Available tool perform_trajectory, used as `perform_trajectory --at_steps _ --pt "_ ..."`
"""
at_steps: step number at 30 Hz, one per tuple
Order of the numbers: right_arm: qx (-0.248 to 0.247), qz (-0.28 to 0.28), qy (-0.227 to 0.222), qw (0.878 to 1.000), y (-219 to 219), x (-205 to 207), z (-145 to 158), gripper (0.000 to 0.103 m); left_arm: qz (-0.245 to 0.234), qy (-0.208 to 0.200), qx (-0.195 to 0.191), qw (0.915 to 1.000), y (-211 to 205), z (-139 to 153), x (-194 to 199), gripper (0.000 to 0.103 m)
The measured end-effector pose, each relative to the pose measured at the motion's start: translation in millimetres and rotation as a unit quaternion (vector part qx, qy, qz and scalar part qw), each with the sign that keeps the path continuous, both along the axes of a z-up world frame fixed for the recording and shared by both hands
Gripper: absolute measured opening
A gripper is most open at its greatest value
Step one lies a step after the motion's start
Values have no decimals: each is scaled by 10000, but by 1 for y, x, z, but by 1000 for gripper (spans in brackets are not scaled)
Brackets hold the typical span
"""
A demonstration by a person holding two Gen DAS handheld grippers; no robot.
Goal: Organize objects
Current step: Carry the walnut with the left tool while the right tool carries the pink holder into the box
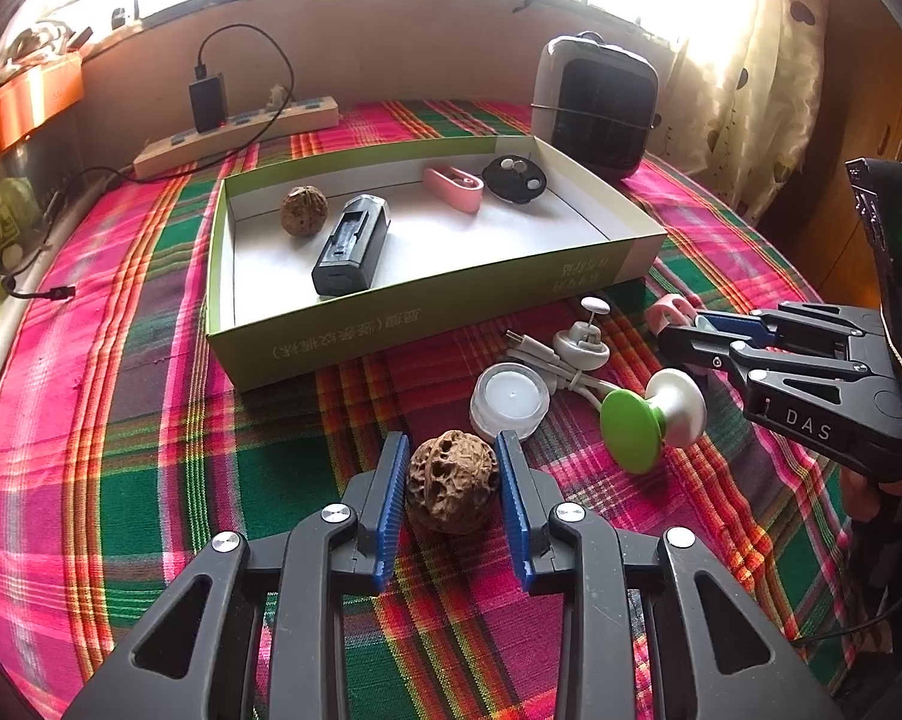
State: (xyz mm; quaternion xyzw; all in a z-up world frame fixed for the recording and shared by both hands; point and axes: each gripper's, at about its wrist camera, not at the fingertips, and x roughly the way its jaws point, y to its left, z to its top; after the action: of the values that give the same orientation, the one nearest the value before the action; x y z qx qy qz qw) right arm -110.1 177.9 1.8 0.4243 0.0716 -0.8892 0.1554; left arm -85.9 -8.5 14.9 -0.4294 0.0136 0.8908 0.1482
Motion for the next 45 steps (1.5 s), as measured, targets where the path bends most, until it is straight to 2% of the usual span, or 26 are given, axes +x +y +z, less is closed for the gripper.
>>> perform_trajectory --at_steps 9,26,35,45 --pt "-85 22 -60 9999 -2 -2 3 18 12 240 -69 9997 -3 14 2 27" --pt "-113 151 212 9996 -9 -10 34 18 -96 555 -90 9984 3 41 -4 27" --pt "-159 252 336 9990 -15 -27 50 18 -190 567 -55 9982 7 46 -21 27" --pt "-157 293 289 9990 -16 -44 53 18 -217 517 -60 9984 11 46 -36 27"
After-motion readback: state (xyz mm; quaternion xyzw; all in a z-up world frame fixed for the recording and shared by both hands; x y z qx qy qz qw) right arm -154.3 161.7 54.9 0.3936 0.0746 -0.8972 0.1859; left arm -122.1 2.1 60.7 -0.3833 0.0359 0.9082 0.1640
